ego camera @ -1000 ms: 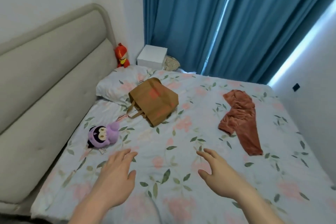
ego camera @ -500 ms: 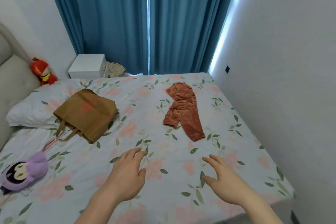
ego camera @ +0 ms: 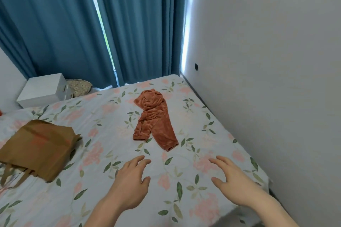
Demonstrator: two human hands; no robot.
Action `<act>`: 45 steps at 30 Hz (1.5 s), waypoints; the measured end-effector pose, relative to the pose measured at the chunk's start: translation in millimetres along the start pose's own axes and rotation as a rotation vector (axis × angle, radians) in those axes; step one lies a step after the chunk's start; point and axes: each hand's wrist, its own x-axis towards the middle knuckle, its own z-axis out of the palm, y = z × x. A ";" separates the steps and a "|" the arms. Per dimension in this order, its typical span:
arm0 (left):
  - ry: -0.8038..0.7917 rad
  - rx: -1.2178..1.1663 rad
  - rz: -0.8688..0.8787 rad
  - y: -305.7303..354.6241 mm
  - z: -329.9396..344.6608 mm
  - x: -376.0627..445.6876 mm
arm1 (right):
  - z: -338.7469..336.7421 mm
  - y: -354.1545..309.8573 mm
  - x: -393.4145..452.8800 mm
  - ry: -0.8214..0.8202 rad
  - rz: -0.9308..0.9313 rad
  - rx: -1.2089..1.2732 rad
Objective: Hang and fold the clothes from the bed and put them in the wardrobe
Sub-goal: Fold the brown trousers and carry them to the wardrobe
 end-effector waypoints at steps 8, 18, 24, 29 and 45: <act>-0.107 0.015 0.070 17.9 41.9 41.3 | 12.6 42.9 -10.3 -0.007 0.111 0.019; -0.176 0.059 0.134 75.7 78.9 77.6 | -1.5 106.6 -8.2 -0.021 0.178 0.041; -0.171 0.063 0.139 173.7 122.0 123.9 | -50.0 199.0 4.0 -0.014 0.166 0.011; -0.160 0.013 0.019 262.3 168.4 157.6 | -114.3 287.8 33.1 -0.078 0.073 -0.075; -0.005 -0.096 -0.345 330.5 169.9 184.9 | -223.7 329.7 156.8 -0.244 -0.253 -0.184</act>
